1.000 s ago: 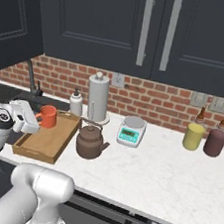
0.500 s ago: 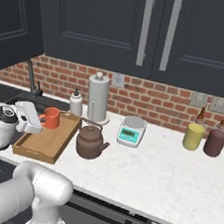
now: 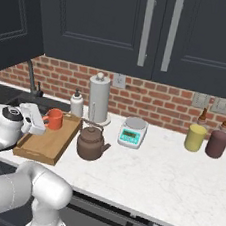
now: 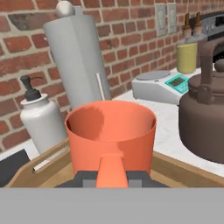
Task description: Pick the kettle from the counter and place it on the tray. Then pick the mug from the cabinet and place it on the tray. Then close the cabinet doors.
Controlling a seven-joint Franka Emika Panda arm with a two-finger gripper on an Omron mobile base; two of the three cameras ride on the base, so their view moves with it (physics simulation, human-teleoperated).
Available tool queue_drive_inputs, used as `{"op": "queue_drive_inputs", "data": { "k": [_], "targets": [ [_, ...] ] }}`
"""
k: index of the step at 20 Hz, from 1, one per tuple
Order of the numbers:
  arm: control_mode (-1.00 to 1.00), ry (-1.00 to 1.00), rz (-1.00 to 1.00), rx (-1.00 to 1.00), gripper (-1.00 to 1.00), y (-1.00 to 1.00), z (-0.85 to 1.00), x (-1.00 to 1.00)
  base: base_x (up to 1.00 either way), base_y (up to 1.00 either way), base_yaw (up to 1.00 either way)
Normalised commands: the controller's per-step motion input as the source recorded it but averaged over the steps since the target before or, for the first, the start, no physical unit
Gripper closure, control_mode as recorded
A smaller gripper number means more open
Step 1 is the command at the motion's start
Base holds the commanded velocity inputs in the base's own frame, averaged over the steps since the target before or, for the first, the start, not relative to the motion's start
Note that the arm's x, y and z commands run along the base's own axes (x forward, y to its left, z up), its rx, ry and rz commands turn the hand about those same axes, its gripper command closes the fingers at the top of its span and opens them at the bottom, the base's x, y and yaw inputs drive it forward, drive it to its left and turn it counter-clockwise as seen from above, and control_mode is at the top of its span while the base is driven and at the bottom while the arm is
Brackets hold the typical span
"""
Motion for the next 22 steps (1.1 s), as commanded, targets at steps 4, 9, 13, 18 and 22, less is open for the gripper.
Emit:
{"op": "queue_drive_inputs", "data": {
  "k": [4,9,13,18,22],
  "targets": [
    [-1.00,0.00,0.00,0.00,1.00,0.14,-0.20,0.24,0.00,0.00,0.00],
    [-1.00,0.00,0.00,-0.02,1.00,0.20,-0.21,0.25,0.00,0.00,0.00],
    [-1.00,0.00,0.00,-0.03,1.00,0.24,-0.20,0.24,0.00,0.00,0.00],
    [-1.00,0.00,-0.01,-0.02,1.00,0.14,-0.22,0.21,0.00,0.00,0.00],
    [-1.00,0.00,0.00,0.00,1.00,0.07,-0.19,0.17,0.00,0.00,0.00]
  ]
}}
